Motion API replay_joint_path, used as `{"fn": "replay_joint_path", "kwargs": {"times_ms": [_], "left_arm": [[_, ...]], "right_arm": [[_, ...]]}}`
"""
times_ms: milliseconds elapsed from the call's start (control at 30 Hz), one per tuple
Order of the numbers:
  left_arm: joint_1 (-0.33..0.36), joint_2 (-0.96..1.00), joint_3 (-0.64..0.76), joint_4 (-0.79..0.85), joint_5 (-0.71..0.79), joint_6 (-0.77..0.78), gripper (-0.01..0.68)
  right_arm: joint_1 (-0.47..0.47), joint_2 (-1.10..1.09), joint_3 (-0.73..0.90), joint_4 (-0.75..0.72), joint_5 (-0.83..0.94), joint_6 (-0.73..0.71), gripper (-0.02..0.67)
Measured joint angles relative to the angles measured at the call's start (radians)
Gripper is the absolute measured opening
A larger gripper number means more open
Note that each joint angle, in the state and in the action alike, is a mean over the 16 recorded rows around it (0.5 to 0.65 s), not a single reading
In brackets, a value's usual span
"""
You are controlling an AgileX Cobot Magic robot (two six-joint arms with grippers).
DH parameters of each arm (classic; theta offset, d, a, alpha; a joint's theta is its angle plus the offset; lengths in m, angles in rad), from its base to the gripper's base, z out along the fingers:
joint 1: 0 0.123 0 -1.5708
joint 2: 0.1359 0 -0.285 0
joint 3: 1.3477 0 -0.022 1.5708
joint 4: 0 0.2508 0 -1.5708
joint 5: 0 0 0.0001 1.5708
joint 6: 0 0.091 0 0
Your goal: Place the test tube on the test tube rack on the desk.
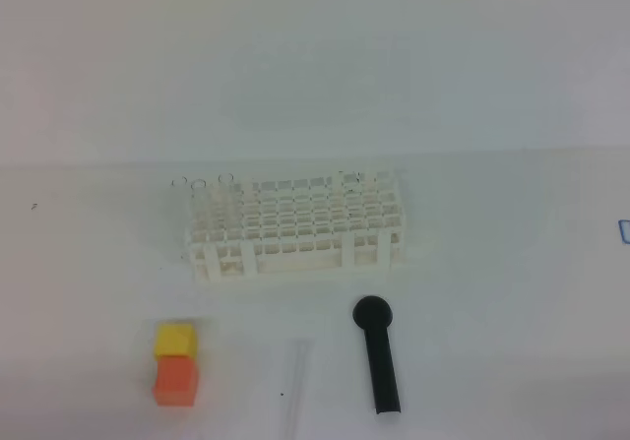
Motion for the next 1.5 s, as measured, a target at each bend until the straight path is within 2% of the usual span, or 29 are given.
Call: {"fn": "replay_joint_path", "kwargs": {"times_ms": [267,533,800,1067,1300,1500], "left_arm": [[0.000,0.000,0.004,-0.058,-0.143,-0.001,-0.001],[0.000,0.000,0.005,-0.121,-0.200,-0.042,-0.001],[0.000,0.000,0.016,-0.323,-0.226,-0.214,-0.001],[0.000,0.000,0.018,-0.607,-0.271,-0.367,-0.001],[-0.001,0.000,0.003,-0.760,-0.263,-0.375,-0.001],[-0.002,0.000,-0.023,-0.820,-0.170,-0.267,-0.001]], "right_arm": [[0.000,0.000,0.000,0.000,0.000,0.000,-0.001],[0.000,0.000,0.000,0.001,0.000,0.000,-0.001],[0.000,0.000,0.000,0.001,0.000,0.000,-0.001],[0.000,0.000,0.000,0.001,0.000,0.000,-0.001],[0.000,0.000,0.000,0.001,0.000,0.000,-0.001],[0.000,0.000,0.000,0.001,0.000,0.000,-0.001]]}}
